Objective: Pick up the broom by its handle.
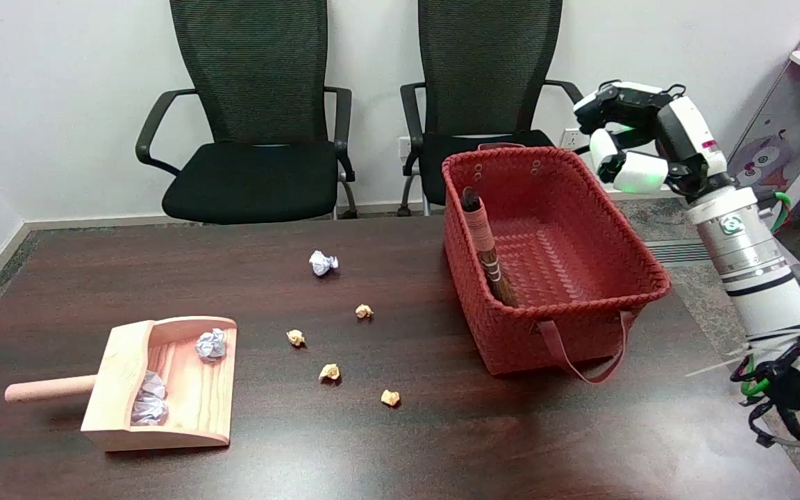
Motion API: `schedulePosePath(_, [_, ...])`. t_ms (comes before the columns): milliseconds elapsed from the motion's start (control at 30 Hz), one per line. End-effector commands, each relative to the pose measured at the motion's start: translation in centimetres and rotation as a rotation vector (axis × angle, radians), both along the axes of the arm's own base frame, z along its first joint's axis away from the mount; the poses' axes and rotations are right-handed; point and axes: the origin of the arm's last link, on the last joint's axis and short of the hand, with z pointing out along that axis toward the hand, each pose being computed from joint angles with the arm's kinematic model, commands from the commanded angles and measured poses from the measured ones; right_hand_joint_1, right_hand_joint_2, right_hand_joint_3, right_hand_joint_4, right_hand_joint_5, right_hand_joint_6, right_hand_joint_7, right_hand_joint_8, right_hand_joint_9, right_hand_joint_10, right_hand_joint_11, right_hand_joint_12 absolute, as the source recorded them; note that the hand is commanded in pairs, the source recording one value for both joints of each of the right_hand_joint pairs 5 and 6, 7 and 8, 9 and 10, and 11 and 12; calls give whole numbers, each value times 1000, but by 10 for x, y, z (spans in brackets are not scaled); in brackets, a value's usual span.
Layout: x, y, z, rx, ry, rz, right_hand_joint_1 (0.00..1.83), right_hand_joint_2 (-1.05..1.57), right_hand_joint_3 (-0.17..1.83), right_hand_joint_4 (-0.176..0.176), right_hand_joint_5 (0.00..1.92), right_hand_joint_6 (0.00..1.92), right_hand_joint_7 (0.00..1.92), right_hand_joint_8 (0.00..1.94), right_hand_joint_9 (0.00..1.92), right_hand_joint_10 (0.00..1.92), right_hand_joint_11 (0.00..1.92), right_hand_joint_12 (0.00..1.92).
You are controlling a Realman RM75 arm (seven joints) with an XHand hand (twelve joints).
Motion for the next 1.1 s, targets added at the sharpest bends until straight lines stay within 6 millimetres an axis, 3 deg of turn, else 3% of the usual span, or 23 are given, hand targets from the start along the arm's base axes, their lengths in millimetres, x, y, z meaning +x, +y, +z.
schedulePosePath(33, [7, -3, 15, -41, 262, -6, 924, 690, 1286, -176, 784, 784, 784, 784, 793, 793, 1376, 1376])
schedulePosePath(367, [13, -4, 26, -56, 293, -22, 938, 661, 1267, -176, 726, 726, 726, 726, 771, 771, 1361, 1361])
schedulePosePath(600, [2, -2, 11, 15, 155, -71, 940, 620, 1288, -176, 730, 730, 730, 730, 761, 761, 1369, 1369])
schedulePosePath(800, [-2, -7, -22, 227, -136, -172, 967, 334, 1244, -176, 636, 636, 636, 636, 649, 649, 1245, 1245])
schedulePosePath(933, [-2, -11, -56, 329, -179, -251, 921, 177, 1199, -176, 531, 531, 531, 531, 572, 572, 1075, 1075])
schedulePosePath(1000, [-1, -11, -66, 357, -189, -267, 916, 86, 1105, -176, 365, 365, 365, 365, 545, 545, 1009, 1009])
schedulePosePath(1100, [-3, -9, -77, 384, -221, -294, 881, 30, 893, -167, 308, 308, 308, 308, 502, 502, 915, 915])
